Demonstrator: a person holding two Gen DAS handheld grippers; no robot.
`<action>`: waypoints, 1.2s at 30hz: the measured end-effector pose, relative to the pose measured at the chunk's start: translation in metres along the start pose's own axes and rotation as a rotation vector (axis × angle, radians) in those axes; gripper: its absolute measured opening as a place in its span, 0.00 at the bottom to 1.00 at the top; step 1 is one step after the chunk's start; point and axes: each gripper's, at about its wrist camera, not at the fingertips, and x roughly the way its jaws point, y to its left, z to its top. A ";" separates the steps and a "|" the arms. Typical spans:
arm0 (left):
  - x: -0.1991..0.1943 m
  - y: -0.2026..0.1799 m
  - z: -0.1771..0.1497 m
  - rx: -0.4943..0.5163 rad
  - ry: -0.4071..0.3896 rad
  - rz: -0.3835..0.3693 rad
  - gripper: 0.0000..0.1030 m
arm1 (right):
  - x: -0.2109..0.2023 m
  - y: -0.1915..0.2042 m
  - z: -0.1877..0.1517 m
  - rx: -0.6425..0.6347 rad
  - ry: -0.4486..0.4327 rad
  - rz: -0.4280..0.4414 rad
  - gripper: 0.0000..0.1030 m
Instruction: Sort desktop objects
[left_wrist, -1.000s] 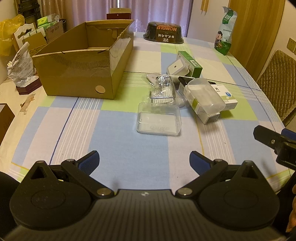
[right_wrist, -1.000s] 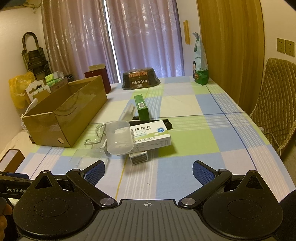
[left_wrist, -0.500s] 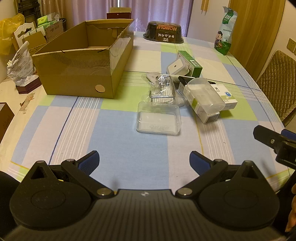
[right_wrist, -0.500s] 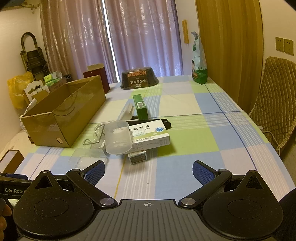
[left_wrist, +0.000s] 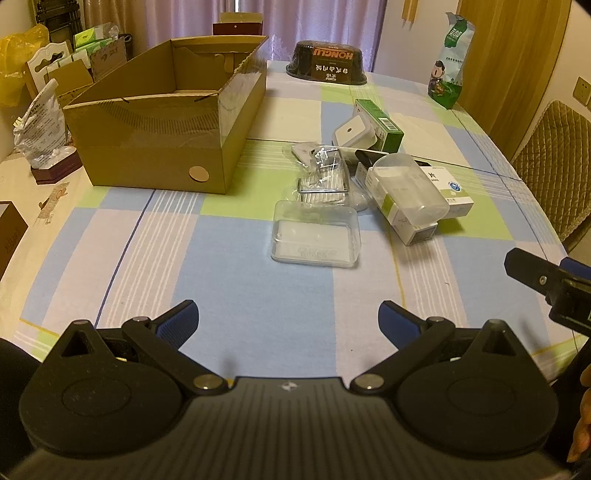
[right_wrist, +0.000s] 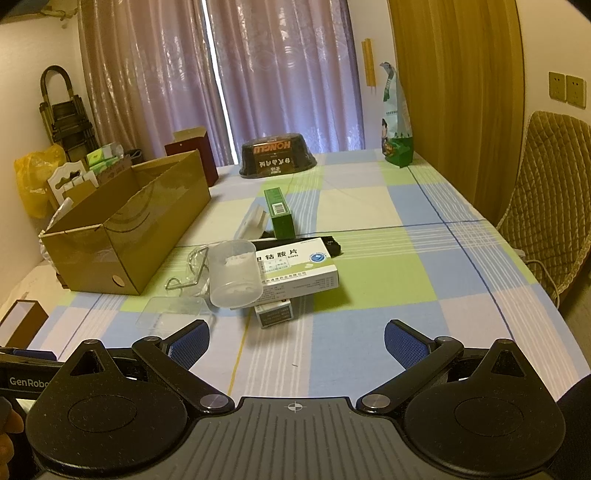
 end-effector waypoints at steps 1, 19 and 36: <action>0.000 0.000 0.000 0.000 0.000 0.000 0.99 | 0.000 0.000 0.000 0.000 0.000 0.000 1.00; 0.003 0.000 -0.001 -0.003 0.010 0.000 0.99 | 0.003 -0.001 0.000 -0.002 0.009 0.002 1.00; 0.001 0.009 0.009 -0.052 -0.004 -0.034 0.99 | 0.010 0.001 0.009 -0.011 0.007 0.006 1.00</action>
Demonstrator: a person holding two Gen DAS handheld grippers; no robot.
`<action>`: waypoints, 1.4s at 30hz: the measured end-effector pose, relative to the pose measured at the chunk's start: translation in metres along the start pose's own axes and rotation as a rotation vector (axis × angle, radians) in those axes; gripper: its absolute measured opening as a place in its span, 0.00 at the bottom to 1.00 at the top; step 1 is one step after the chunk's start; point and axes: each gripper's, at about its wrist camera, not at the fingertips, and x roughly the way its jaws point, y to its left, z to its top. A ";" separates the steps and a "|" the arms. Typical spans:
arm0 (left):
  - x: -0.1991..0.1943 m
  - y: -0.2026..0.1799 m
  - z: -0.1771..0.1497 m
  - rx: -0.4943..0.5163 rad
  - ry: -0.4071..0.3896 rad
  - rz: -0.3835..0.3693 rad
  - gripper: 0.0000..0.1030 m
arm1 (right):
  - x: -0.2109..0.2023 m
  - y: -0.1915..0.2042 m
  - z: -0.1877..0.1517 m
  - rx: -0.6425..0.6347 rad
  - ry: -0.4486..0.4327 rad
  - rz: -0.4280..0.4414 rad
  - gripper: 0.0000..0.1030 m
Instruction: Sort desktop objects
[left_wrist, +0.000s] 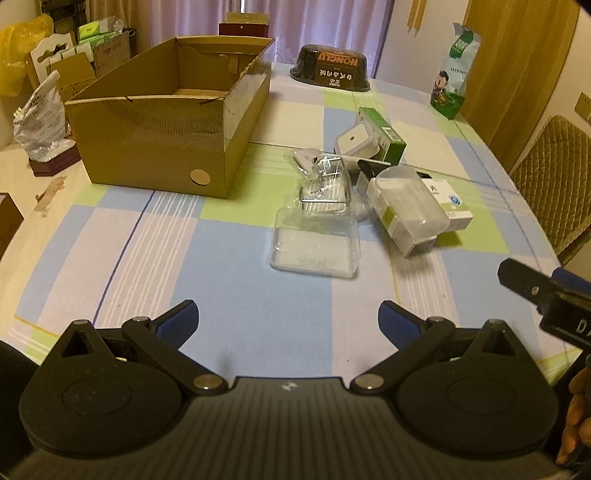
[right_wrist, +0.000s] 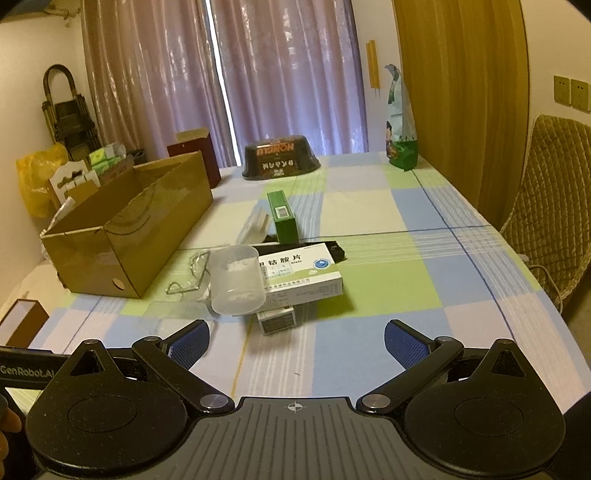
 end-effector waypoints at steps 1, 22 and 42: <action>0.001 0.001 0.002 -0.007 0.001 -0.007 0.99 | 0.002 0.000 0.002 0.000 0.009 0.001 1.00; 0.063 -0.007 0.030 0.139 0.000 -0.069 0.99 | 0.037 0.001 0.017 -0.073 0.020 0.086 0.99; 0.107 -0.014 0.026 0.236 -0.056 -0.078 0.99 | 0.110 0.038 0.039 -0.171 0.109 0.101 0.79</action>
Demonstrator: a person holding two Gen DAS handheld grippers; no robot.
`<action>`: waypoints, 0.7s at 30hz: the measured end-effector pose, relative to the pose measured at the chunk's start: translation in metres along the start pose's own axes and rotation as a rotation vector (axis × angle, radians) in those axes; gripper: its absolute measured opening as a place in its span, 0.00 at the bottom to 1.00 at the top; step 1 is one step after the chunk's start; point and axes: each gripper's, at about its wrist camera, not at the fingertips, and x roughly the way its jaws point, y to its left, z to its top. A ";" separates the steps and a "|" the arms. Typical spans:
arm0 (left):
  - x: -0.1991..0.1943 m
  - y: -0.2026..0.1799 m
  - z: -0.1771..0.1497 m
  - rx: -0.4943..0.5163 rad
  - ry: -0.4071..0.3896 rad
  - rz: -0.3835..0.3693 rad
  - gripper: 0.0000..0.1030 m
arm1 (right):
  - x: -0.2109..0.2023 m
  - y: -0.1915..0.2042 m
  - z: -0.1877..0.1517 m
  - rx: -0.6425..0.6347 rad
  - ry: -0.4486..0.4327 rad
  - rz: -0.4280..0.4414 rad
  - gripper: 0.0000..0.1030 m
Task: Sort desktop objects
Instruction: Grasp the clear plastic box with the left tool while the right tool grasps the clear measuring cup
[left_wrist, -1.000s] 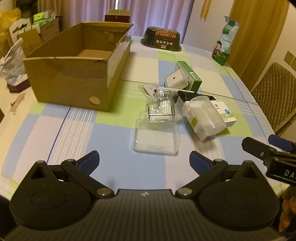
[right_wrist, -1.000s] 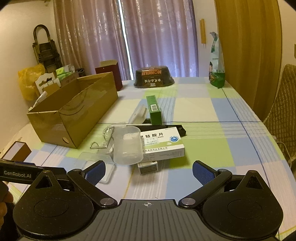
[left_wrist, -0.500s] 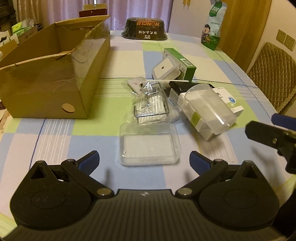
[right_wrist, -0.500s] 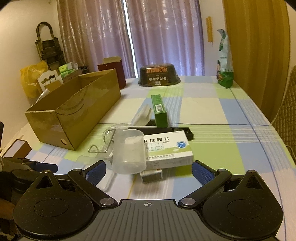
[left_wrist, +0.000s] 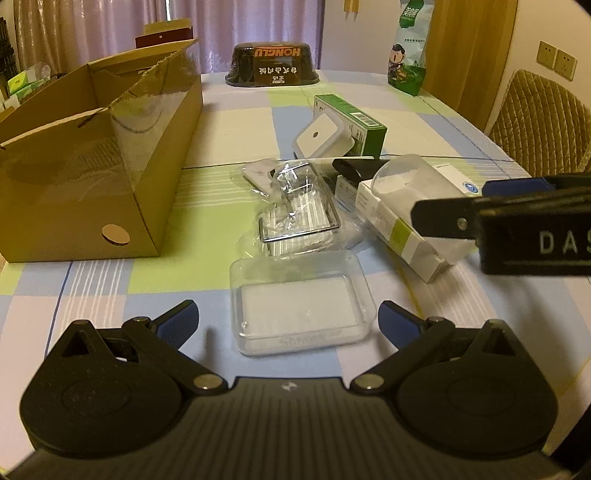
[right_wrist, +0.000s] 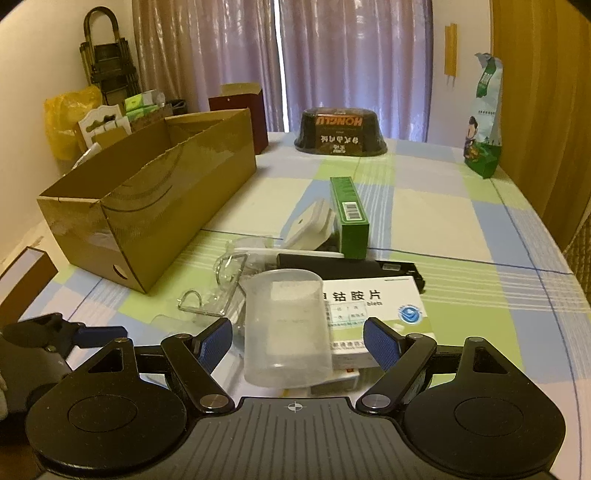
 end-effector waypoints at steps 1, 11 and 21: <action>0.001 0.000 0.000 0.000 -0.002 0.000 0.99 | 0.002 0.001 0.000 -0.007 0.003 -0.002 0.79; 0.009 -0.004 -0.001 -0.014 -0.006 0.009 0.98 | 0.013 0.005 0.001 -0.052 0.018 -0.017 0.79; 0.008 0.001 -0.001 -0.047 -0.003 0.014 0.85 | 0.017 0.007 0.000 -0.070 0.033 -0.013 0.69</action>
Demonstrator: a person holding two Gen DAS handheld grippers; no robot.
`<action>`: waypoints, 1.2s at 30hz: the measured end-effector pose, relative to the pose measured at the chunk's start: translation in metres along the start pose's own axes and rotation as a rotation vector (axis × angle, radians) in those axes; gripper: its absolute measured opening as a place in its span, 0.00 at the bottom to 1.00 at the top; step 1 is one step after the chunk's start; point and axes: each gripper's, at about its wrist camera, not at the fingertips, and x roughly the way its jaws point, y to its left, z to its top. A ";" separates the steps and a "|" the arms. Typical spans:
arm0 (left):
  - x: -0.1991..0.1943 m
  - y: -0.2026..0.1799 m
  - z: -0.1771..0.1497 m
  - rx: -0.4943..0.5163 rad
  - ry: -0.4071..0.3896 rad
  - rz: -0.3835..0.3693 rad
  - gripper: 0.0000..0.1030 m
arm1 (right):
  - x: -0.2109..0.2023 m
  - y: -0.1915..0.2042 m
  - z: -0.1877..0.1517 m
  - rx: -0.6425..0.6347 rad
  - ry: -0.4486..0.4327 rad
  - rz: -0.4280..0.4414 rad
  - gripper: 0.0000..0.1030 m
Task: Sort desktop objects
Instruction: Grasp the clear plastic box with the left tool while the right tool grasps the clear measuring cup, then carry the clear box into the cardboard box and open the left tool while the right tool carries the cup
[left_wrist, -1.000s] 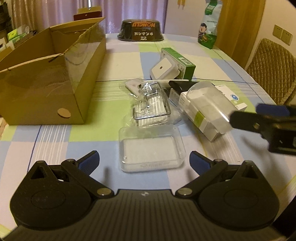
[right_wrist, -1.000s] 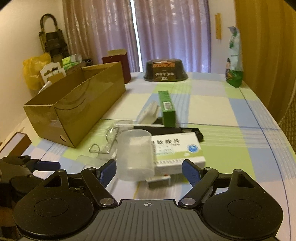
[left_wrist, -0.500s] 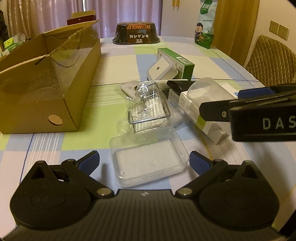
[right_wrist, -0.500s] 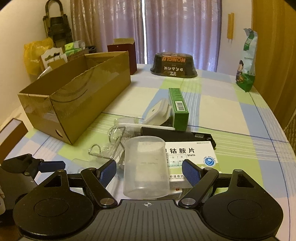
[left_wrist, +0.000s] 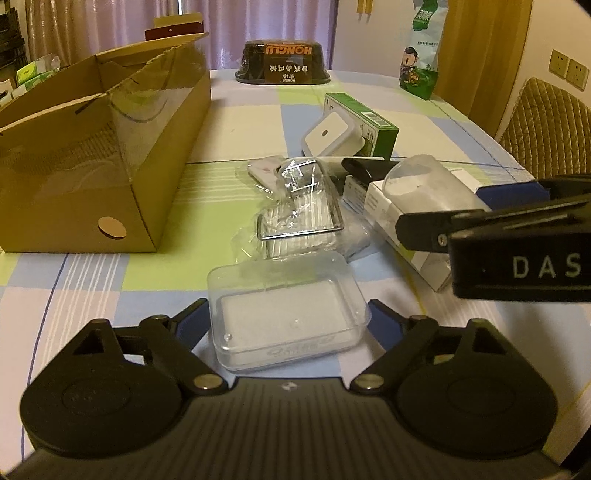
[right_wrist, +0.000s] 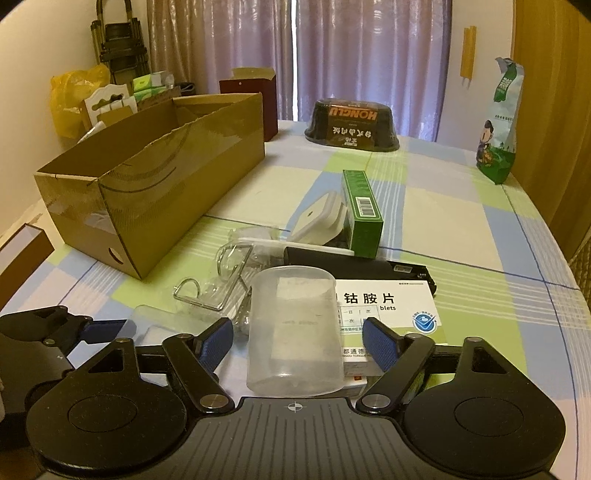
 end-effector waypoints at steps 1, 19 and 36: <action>-0.001 0.001 0.000 -0.004 0.000 -0.002 0.85 | 0.001 0.000 0.000 -0.002 0.005 -0.002 0.69; -0.027 0.004 0.009 -0.008 -0.058 -0.020 0.84 | -0.013 0.001 0.004 -0.007 -0.011 -0.023 0.49; -0.076 0.018 0.027 -0.029 -0.143 0.006 0.84 | -0.044 0.009 0.019 -0.004 -0.063 -0.027 0.49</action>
